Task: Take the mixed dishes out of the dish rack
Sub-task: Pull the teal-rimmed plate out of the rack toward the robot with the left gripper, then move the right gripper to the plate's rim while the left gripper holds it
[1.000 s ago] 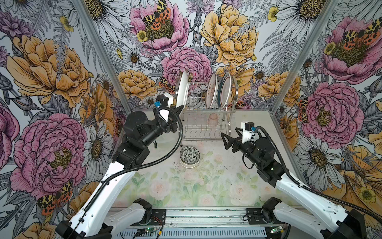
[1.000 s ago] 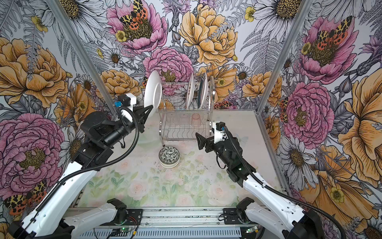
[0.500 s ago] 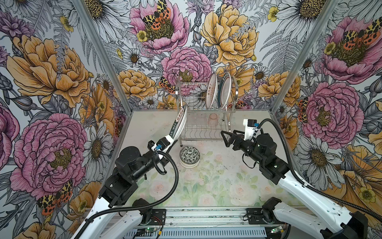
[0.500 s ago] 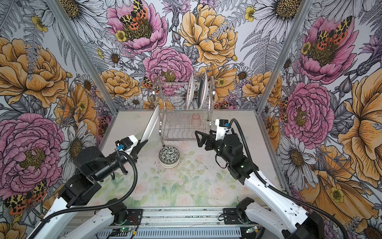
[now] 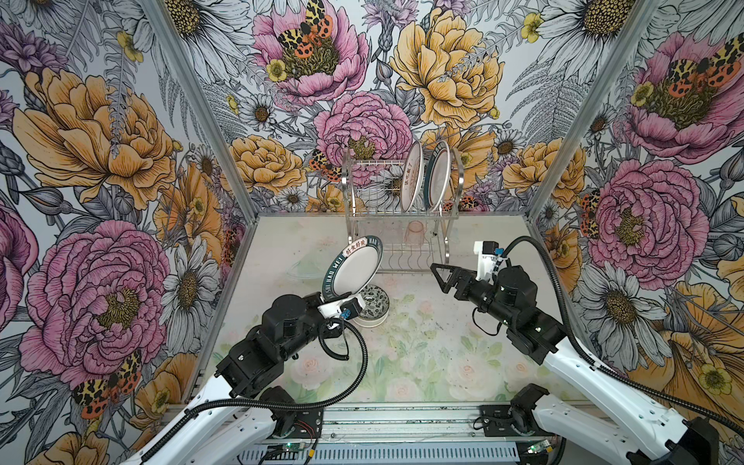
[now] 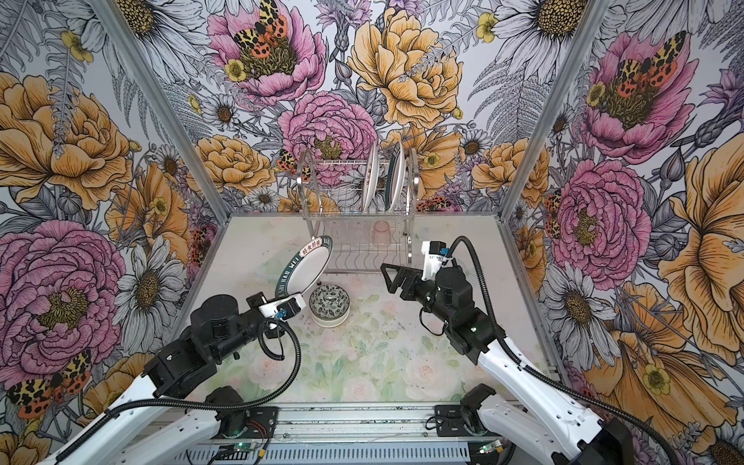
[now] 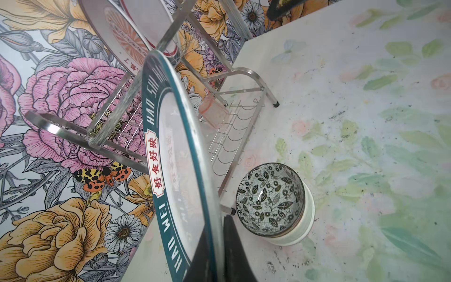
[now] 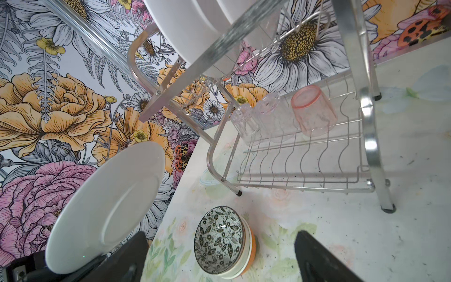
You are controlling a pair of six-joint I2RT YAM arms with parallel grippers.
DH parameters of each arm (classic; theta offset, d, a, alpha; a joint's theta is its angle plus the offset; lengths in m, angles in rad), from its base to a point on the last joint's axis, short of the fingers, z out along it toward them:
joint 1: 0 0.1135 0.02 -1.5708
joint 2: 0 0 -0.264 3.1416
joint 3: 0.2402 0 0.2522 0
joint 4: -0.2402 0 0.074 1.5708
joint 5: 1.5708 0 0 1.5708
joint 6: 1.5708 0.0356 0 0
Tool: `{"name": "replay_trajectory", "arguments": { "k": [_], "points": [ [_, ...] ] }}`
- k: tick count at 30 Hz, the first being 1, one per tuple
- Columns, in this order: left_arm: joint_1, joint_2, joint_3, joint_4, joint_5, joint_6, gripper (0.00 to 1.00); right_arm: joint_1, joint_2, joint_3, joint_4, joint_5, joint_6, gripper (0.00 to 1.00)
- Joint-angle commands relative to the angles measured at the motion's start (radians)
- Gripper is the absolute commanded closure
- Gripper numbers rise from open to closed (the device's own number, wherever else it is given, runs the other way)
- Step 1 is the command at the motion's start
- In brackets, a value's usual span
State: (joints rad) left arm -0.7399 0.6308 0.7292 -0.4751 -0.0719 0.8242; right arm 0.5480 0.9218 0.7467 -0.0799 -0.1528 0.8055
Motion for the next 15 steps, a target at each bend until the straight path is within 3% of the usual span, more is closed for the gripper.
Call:
{"name": "replay_trajectory", "arguments": {
  "k": [1, 8, 15],
  "points": [
    [-0.045, 0.011, -0.011, 0.068, -0.109, 0.142, 1.00, -0.005, 0.045, 0.075, -0.029, -0.087, 0.034, 0.04],
    [-0.178, 0.072, -0.070, 0.158, -0.264, 0.310, 1.00, -0.002, 0.149, 0.146, -0.032, -0.188, 0.080, 0.07],
    [-0.252, 0.152, -0.119, 0.293, -0.326, 0.442, 1.00, 0.021, 0.268, 0.191, -0.064, -0.225, 0.111, 0.24]
  ]
}}
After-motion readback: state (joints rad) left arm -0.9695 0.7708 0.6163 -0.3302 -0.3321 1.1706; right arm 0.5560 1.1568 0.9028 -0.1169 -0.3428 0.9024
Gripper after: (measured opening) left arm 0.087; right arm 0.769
